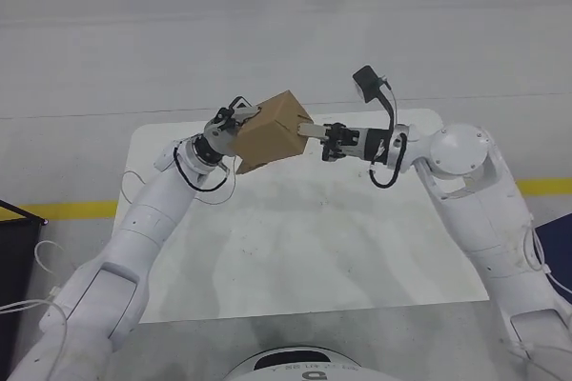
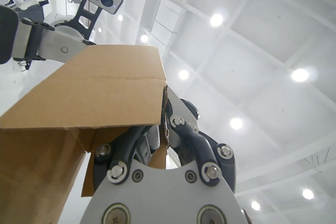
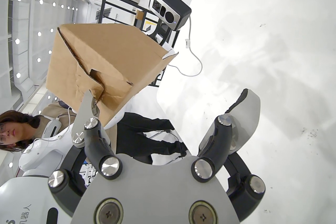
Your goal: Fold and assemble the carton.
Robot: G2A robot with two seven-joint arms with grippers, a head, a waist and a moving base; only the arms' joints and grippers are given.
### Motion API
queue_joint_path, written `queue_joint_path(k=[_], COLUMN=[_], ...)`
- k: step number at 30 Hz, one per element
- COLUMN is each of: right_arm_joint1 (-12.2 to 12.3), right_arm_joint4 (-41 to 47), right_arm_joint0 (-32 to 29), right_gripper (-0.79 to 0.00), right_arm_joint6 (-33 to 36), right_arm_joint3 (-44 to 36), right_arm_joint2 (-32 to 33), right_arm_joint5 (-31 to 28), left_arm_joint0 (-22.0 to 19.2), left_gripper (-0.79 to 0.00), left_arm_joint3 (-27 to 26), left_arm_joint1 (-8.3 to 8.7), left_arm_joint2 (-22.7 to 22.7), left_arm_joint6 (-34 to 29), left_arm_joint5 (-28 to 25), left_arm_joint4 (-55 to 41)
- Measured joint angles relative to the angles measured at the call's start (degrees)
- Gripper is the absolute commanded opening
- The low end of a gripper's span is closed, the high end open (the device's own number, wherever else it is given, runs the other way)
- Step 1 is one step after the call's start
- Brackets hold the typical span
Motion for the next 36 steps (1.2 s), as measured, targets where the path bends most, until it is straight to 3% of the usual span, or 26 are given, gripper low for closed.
queue_joint_path(k=[17, 31, 36], right_arm_joint1=[-1.05, 0.46, 0.88], right_arm_joint4=[-1.4, 1.98, 3.43], right_arm_joint0=[2.81, -7.48, -12.76], right_gripper=[0.0, 0.0, 0.0], right_arm_joint6=[-4.48, -14.05, -18.63], right_arm_joint3=[2.43, -6.2, -8.13], right_arm_joint2=[-3.97, 8.34, 13.77], right_arm_joint5=[-0.95, -8.15, -12.58], left_arm_joint0=[-0.19, 0.72, -2.39], left_gripper=[-0.785, -0.785, -0.785], left_arm_joint3=[-0.05, 0.5, 3.78], left_arm_joint1=[-0.6, -1.85, -1.89], left_arm_joint2=[-0.51, -3.11, -0.73], left_arm_joint6=[0.0, 0.0, 0.0], left_arm_joint5=[0.84, 8.8, 8.68], left_arm_joint4=[0.8, -8.12, 0.86])
